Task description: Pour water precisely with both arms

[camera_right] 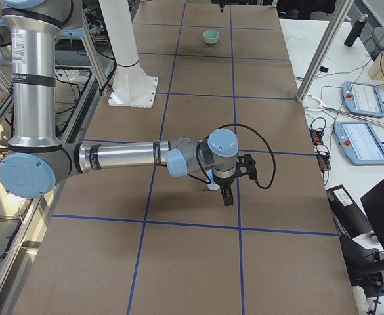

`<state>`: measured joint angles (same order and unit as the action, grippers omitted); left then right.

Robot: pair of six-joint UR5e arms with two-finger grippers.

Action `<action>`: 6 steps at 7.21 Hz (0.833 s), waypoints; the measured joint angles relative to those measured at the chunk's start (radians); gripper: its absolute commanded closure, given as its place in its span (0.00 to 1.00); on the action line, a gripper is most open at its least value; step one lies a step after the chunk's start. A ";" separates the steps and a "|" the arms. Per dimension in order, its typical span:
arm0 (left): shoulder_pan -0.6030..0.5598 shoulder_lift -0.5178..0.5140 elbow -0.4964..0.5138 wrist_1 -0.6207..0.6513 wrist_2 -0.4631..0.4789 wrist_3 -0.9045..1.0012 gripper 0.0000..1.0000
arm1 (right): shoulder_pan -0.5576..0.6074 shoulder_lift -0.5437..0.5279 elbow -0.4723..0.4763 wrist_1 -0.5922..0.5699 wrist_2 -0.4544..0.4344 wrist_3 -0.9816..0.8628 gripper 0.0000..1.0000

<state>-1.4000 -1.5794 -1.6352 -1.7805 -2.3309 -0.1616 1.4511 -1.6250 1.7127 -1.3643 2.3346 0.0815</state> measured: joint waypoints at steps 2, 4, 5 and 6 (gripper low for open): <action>-0.101 -0.003 0.017 0.116 -0.003 0.114 0.01 | 0.000 0.014 -0.010 -0.039 0.009 0.009 0.01; -0.129 -0.013 0.007 0.204 -0.014 0.129 0.01 | 0.000 0.064 -0.012 -0.150 0.011 0.013 0.01; -0.132 -0.032 0.004 0.252 -0.018 0.129 0.01 | 0.000 0.084 -0.012 -0.196 0.012 0.013 0.01; -0.133 -0.053 0.003 0.300 -0.020 0.130 0.01 | 0.000 0.093 -0.013 -0.219 0.013 0.013 0.01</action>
<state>-1.5330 -1.6322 -1.6321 -1.4805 -2.3509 -0.0312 1.4511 -1.5316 1.6992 -1.5829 2.3479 0.0947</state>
